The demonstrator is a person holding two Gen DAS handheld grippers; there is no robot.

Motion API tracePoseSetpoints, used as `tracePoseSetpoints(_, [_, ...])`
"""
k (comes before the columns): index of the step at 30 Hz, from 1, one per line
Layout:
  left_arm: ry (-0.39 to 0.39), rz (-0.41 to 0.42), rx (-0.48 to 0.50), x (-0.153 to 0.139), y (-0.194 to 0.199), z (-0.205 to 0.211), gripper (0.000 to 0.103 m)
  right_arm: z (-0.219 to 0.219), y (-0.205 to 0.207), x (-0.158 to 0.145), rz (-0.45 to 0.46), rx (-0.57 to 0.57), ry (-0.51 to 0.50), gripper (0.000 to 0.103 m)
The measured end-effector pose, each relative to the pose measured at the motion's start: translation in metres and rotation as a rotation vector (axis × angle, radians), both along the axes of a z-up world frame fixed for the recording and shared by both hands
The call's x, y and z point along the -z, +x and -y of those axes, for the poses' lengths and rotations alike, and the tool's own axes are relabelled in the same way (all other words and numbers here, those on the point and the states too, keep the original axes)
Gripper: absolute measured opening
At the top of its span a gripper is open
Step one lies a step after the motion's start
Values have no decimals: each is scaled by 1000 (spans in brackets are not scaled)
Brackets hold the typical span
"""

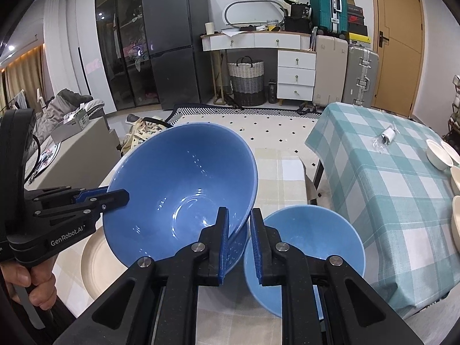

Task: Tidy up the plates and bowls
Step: 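Lift and carry the blue bowl with both tools across the table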

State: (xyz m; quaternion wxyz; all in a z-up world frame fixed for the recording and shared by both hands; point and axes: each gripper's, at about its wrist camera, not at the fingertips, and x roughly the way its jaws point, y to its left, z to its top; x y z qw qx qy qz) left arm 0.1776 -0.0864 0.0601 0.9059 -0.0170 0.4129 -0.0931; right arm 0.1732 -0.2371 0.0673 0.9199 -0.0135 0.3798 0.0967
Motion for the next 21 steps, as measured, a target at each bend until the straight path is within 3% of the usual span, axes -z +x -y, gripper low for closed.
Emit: tracePoseSetpoints(21, [49, -60, -33, 33, -3, -13, 13, -22, 6, 32, -53, -51, -23, 16])
